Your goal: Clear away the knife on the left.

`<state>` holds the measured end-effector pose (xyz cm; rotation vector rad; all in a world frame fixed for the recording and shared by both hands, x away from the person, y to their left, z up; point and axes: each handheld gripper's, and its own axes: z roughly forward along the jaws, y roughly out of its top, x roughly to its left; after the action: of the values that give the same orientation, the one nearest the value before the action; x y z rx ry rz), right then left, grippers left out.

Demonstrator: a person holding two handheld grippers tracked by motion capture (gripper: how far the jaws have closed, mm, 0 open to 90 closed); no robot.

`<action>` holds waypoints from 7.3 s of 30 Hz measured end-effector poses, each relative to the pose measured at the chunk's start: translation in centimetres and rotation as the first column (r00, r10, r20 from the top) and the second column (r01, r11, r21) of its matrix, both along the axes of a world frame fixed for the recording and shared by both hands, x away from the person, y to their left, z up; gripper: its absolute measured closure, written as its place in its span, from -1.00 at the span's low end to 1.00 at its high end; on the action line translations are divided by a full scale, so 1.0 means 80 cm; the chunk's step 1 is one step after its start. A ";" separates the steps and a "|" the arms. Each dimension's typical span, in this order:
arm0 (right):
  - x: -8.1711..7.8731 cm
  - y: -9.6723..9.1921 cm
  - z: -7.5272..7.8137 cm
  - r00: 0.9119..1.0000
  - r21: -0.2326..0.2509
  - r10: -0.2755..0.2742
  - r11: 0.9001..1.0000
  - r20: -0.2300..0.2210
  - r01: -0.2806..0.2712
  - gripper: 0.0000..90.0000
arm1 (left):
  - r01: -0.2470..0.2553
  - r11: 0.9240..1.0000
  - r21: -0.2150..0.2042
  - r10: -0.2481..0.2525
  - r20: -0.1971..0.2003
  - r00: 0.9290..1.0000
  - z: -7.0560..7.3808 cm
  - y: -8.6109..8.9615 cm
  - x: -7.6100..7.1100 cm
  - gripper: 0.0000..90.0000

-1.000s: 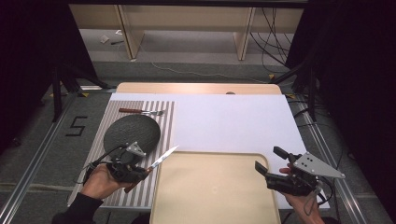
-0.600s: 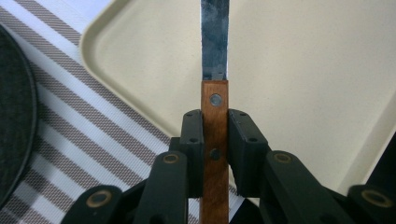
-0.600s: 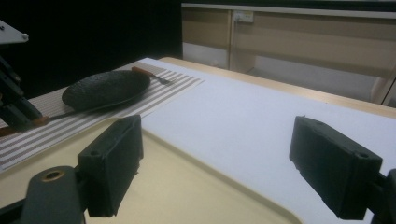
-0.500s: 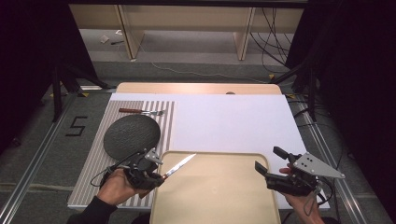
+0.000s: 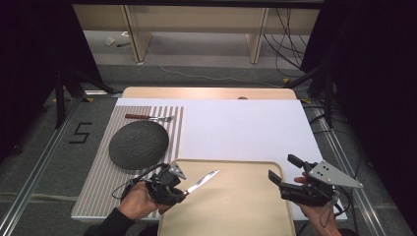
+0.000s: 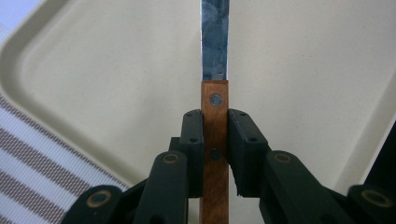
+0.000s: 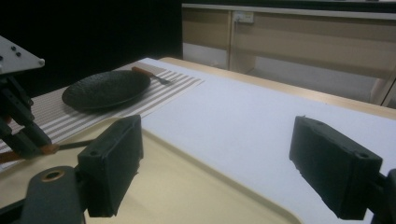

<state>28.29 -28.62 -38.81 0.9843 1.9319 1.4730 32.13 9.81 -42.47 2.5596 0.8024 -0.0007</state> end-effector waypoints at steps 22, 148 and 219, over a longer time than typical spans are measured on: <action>0.001 0.000 0.000 1.000 -0.003 0.002 1.000 -0.002 -0.002 -0.59 | 0.046 0.998 0.039 -0.044 -0.069 0.997 -0.027 -0.041 -0.007 0.70; 0.000 0.001 0.000 1.000 -0.007 0.006 1.000 -0.004 -0.006 -0.57 | 0.175 0.965 0.194 -0.154 -0.120 0.981 -0.038 -0.023 0.009 0.99; 0.000 0.000 0.000 1.000 -0.008 0.007 1.000 -0.005 -0.007 -0.57 | -0.103 0.902 -0.420 0.216 0.233 0.948 0.020 0.020 0.004 -0.75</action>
<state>28.29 -28.58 -38.82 0.9797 1.9455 1.4670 32.47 11.44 -40.83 2.0414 0.8070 0.2149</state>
